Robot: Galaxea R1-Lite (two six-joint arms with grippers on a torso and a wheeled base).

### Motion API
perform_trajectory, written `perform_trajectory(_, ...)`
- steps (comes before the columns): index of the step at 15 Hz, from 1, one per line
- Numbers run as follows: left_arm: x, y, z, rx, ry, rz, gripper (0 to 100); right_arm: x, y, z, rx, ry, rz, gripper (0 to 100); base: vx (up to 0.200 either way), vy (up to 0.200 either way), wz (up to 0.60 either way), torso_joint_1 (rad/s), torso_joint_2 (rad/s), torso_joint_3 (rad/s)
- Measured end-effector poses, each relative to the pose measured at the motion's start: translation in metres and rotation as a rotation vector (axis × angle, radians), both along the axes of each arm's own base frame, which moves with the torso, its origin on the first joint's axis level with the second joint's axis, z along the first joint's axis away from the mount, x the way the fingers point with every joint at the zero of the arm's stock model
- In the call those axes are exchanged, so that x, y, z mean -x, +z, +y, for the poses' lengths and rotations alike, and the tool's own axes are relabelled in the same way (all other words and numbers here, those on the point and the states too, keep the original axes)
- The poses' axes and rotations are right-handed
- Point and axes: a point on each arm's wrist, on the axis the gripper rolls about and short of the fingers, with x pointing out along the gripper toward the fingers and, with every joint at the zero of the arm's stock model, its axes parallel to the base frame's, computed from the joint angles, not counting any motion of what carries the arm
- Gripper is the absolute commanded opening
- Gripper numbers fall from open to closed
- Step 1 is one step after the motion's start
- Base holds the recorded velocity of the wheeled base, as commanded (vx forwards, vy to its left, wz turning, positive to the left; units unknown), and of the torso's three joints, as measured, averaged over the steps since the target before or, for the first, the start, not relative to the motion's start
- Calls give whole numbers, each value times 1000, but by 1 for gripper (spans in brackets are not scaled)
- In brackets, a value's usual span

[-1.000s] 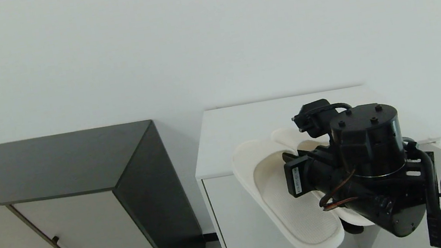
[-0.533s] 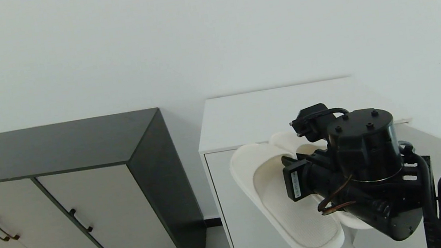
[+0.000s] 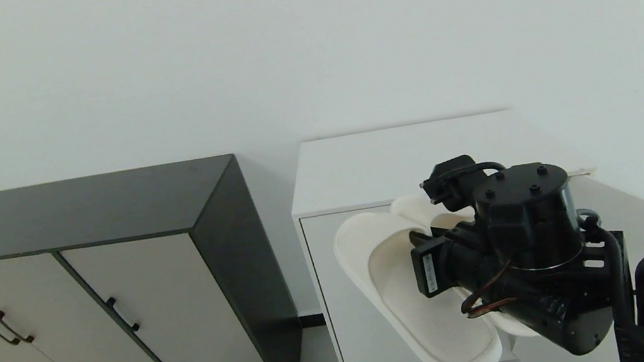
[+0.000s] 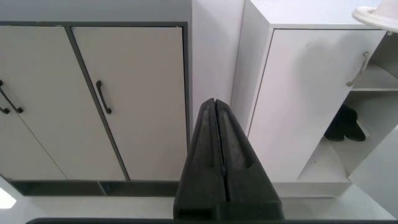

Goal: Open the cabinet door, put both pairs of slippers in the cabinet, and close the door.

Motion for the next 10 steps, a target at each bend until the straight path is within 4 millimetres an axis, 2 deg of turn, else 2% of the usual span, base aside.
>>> perform_trajectory(2, 0, 0, 0, 0, 0, 0, 0, 0, 0, 0, 0, -2, 0, 0, 0, 0, 0, 0, 0, 0)
perform_trajectory(10, 0, 0, 0, -1, 1, 0, 0, -2, -3, 1, -16, -7, -19, 0, 0, -200, 0, 4, 0, 1)
